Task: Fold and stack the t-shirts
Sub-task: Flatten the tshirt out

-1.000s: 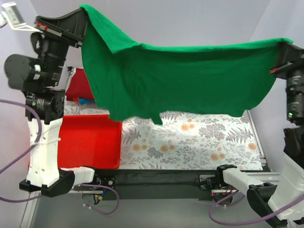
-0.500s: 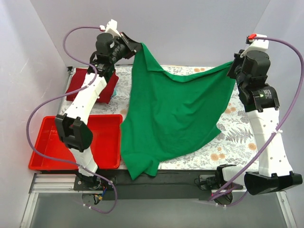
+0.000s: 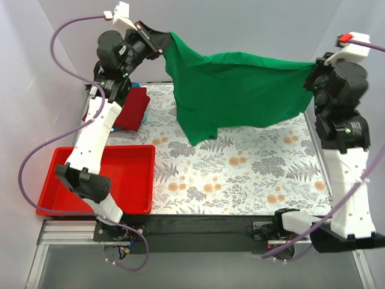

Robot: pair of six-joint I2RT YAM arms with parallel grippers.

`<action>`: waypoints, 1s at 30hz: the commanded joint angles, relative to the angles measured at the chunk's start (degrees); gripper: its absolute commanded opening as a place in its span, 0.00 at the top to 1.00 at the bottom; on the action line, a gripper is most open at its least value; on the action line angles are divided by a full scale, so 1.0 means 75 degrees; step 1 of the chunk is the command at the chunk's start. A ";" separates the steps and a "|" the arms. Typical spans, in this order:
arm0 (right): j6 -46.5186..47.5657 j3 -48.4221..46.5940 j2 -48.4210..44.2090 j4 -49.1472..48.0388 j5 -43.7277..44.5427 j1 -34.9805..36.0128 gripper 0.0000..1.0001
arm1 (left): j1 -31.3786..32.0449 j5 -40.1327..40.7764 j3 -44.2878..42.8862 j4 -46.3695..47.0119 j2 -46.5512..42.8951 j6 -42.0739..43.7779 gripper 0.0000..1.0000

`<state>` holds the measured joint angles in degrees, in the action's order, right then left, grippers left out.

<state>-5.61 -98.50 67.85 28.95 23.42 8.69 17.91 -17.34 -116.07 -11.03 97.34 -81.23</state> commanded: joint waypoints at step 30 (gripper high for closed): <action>0.0467 0.3811 -0.1188 -0.3071 0.1825 -0.0382 0.99 | 0.0014 -0.0311 0.2540 0.0931 -0.0134 0.0331 1.00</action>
<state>-2.07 -83.50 51.44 15.68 35.51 8.64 17.98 -16.56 -98.98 -3.18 80.12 -78.06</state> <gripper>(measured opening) 0.021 0.039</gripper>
